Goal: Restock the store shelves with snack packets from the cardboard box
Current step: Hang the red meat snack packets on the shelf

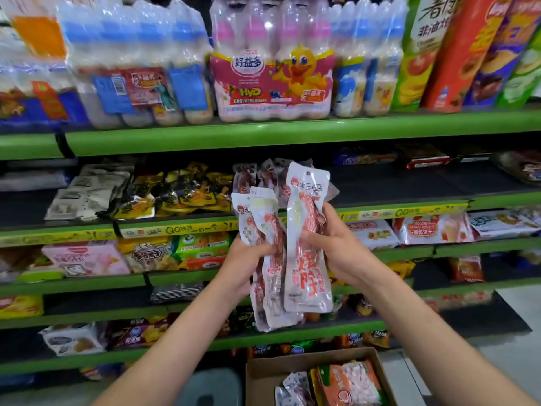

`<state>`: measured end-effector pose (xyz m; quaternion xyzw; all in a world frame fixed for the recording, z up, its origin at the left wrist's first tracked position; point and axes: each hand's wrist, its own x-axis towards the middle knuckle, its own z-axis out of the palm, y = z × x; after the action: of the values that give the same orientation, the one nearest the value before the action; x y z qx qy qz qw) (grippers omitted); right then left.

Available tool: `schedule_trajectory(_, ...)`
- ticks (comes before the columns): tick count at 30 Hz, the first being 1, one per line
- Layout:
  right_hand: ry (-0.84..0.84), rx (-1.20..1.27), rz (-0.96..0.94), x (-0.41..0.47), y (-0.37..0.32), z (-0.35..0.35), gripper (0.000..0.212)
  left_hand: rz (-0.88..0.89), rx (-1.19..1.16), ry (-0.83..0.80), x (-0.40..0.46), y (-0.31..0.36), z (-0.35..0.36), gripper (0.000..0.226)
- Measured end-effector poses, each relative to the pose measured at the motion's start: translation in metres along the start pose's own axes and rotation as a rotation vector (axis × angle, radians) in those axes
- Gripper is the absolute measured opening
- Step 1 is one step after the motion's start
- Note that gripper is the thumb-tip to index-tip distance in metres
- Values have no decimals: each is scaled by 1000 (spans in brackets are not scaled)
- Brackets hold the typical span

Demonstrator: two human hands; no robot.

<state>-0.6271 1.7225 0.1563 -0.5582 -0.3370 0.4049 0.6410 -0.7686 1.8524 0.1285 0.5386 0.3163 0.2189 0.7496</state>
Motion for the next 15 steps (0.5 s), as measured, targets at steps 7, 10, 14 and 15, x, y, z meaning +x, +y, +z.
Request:
schedule_trajectory(7, 163, -366, -49, 27, 18, 39, 40, 58, -50, -60, 5, 8, -17, 44)
schedule_trajectory(10, 131, -321, -80, 36, 24, 52, 26, 49, -67, -29, 11, 12, -29, 40)
schedule_trajectory(14, 152, -189, -47, 46, 31, 65, 32, 55, -74, 15, 19, 16, -49, 37)
schedule_trajectory(15, 174, -182, -23, 49, 34, 66, 37, 50, -82, 43, 21, 17, -55, 36)
